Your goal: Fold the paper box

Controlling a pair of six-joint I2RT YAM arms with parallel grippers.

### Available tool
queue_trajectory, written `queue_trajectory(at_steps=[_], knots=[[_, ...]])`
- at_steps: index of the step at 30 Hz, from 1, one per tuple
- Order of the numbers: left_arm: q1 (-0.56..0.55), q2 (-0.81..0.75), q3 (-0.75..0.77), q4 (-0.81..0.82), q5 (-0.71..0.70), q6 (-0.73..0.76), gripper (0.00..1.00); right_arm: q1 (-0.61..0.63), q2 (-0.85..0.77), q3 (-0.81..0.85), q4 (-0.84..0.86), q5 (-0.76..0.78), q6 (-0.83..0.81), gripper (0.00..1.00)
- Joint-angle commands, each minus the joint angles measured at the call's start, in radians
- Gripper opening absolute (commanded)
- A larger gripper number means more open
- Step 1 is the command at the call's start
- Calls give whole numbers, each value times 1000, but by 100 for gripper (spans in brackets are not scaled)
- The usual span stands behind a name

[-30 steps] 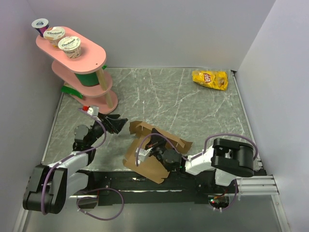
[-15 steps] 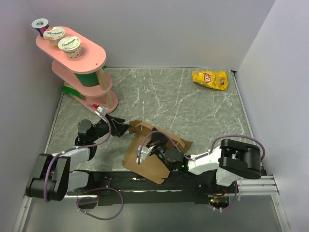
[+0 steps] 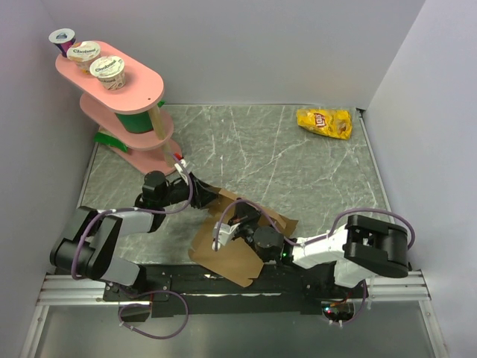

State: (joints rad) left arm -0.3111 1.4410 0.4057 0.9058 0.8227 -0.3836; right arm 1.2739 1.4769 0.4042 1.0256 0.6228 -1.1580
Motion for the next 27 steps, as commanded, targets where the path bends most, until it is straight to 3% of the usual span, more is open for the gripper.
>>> queue_trajectory(at_steps=[1,9,13,14,15,17,19,20,21,23,27], knots=[[-28,-24,16,-67,-49,87,48,-22,-85,25,-48,-24,70,0],[-85,-106,-27,-125,-155,109,38,-51,-167,62,-185,-57,191,0],[-112,-125,-41,-91,-203,100,20,-51,-158,73,-206,-61,215,0],[-123,-125,-44,-79,-227,95,12,-51,-150,79,-202,-48,224,1],[-134,-123,-48,-61,-252,91,9,-51,-136,88,-190,-29,231,20],[-175,-132,-79,-27,-391,63,1,-53,-136,122,-199,12,271,48],[-216,-149,-112,25,-558,46,1,-57,-179,163,-296,6,325,70],[-226,-155,-125,45,-604,45,1,-65,-200,186,-355,-4,419,74],[-236,-169,-139,83,-664,45,1,-77,-242,214,-490,-11,478,85],[-253,-188,-182,139,-793,41,1,-85,-283,281,-574,-12,616,91],[-273,-235,-212,211,-890,95,1,-97,-365,430,-847,3,918,90]])
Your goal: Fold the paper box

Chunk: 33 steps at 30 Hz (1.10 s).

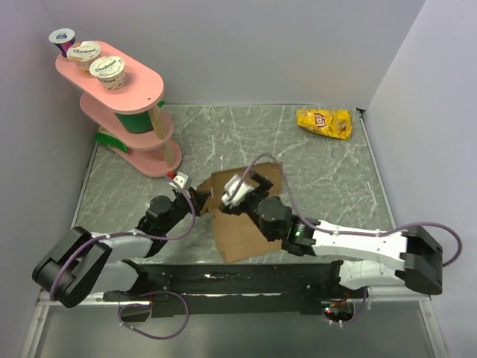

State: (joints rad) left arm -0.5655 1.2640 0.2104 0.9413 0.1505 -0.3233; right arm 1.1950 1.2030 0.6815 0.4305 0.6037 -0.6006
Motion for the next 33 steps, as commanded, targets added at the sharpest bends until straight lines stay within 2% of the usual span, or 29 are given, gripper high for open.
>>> queue_trajectory(at_steps=[1,3,4,6,7,10,15,22,25,33], knots=[[-33,-67,-25,182,-236,50,1,-35,-97,174,-360,18,513,89],[-49,-83,-29,194,-294,110,1,-54,-114,240,-468,21,692,88],[-71,-84,-37,212,-314,130,1,-83,-121,257,-565,18,884,88],[-89,-78,-37,215,-365,173,1,-115,-161,270,-601,-19,1052,86],[-115,-74,-34,221,-383,185,1,-130,-175,265,-607,-39,1213,86],[-192,-29,-16,226,-483,257,1,-181,-223,225,-579,-71,1454,85],[-322,52,3,292,-606,377,1,-299,-253,95,-434,-154,1704,83],[-412,109,18,335,-658,432,1,-455,-204,-5,-323,-280,1822,79],[-445,146,32,346,-683,461,1,-505,-177,-57,-210,-311,1805,79],[-484,173,35,376,-700,486,1,-606,-73,-60,-131,-358,1828,79]])
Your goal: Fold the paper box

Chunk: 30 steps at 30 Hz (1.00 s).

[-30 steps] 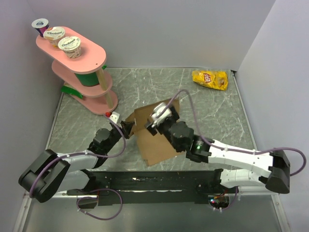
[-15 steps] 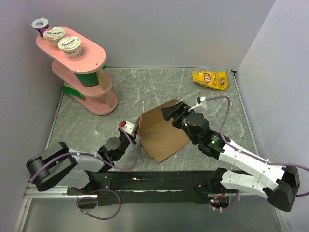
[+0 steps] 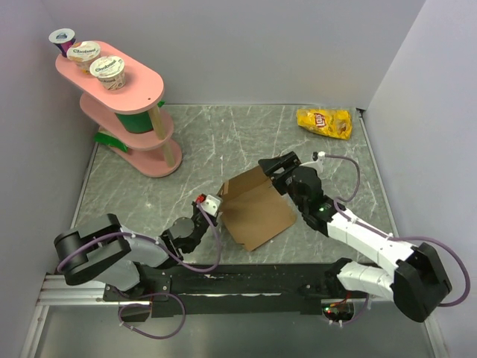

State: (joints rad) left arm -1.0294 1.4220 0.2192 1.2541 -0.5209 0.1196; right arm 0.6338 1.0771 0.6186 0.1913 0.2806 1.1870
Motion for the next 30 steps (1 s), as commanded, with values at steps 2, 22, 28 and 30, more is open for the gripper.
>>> queue_trajectory(at_steps=[2,22,28,30], knots=[[-29,23,29,61,-30,48,1,-69,90,-10,166,-52,43,79],[-47,71,52,67,-37,26,1,-83,259,-16,254,-63,20,49],[-49,87,65,53,-45,-3,1,-83,282,-31,280,-54,22,30],[-47,91,74,38,-48,-18,1,-82,290,-36,292,-44,22,24]])
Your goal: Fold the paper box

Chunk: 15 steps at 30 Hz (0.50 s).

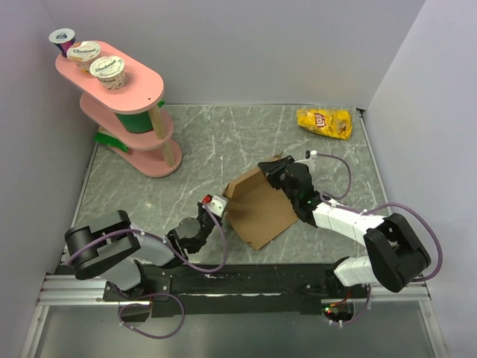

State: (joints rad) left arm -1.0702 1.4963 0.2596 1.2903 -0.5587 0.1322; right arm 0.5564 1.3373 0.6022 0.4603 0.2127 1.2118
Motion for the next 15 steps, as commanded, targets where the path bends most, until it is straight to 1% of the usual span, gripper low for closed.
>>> queue_trajectory(at_steps=[1,3,5,7,8,9,11,12,15], knots=[[-7,16,38,-6,-13,-37,1,-4,36,-19,29,27,-3,19],[-8,18,58,-46,-33,-63,1,-6,42,-30,52,34,-1,18],[-7,18,78,-74,-41,-95,1,-6,51,-50,78,39,6,13],[-7,-1,82,-109,-35,-124,9,-6,56,-62,116,47,5,6],[-7,-10,86,-117,-32,-181,14,-6,56,-70,126,48,2,4],[-7,-19,84,-126,-24,-198,30,-6,54,-71,132,57,0,1],[-7,-51,81,-157,3,-232,53,-6,48,-74,135,65,-9,0],[-7,-65,82,-176,22,-239,67,-6,43,-74,130,71,-8,0],[-7,-129,73,-270,97,-266,84,-6,30,-78,129,80,-3,0]])
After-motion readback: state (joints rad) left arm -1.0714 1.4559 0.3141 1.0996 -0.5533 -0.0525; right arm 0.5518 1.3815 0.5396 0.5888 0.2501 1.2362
